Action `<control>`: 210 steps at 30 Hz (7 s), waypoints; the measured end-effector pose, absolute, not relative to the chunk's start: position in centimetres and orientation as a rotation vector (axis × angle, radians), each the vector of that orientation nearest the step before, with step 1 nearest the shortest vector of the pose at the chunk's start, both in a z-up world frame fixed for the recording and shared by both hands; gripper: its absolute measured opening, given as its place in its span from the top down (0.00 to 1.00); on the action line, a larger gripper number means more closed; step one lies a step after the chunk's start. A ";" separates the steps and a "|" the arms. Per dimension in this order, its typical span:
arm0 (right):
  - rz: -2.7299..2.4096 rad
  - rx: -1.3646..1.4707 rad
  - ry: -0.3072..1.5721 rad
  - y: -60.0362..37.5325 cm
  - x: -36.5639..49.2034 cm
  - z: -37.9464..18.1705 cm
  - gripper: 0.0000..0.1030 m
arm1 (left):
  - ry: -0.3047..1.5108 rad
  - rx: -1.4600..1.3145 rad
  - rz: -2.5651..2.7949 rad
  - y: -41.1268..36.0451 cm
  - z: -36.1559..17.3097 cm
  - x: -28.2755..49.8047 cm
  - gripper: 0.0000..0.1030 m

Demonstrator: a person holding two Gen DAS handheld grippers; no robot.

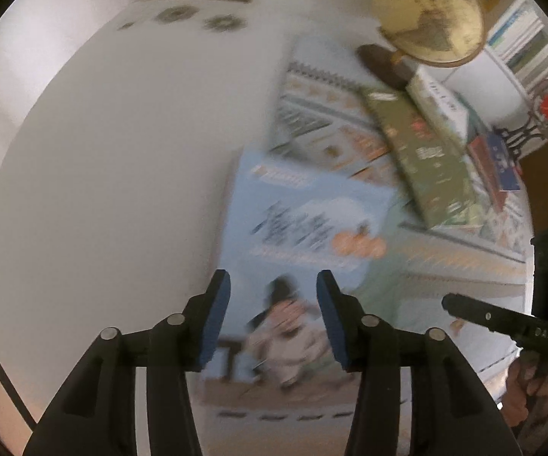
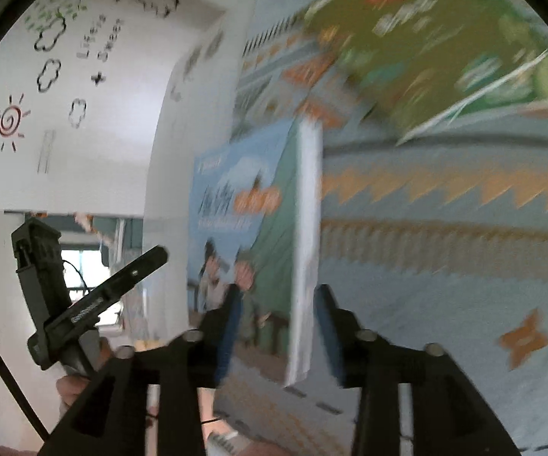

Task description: Organize books

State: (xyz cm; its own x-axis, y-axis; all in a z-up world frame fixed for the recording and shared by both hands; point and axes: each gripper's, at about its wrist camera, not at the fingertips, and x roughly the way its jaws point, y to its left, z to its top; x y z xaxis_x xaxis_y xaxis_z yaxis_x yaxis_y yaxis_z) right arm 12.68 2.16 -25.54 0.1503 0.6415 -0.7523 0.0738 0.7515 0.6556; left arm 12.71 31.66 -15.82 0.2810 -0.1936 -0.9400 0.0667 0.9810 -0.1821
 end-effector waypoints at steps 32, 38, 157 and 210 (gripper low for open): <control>0.449 0.413 1.229 -13.9 19.6 -28.3 0.51 | 1.484 -0.063 -0.237 9.9 -23.9 20.5 0.38; 0.440 0.470 1.302 -16.4 10.7 -28.6 0.51 | 1.526 0.073 -0.338 7.6 -24.2 12.3 0.38; 0.576 0.689 1.385 8.5 11.6 -27.9 0.91 | 1.358 -0.248 -0.141 34.3 -19.9 10.7 0.71; 0.244 0.541 1.146 -15.9 21.5 -28.3 0.85 | 1.381 -0.035 -0.161 9.4 -24.1 22.9 0.61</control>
State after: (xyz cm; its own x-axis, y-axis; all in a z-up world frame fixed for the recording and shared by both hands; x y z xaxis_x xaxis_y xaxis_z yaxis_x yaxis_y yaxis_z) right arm 21.51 -15.86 -28.28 0.4033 0.4511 -0.7962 0.0875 0.8470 0.5243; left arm 22.89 9.41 -24.13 0.1793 -0.1346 -0.9745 0.0934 0.9884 -0.1193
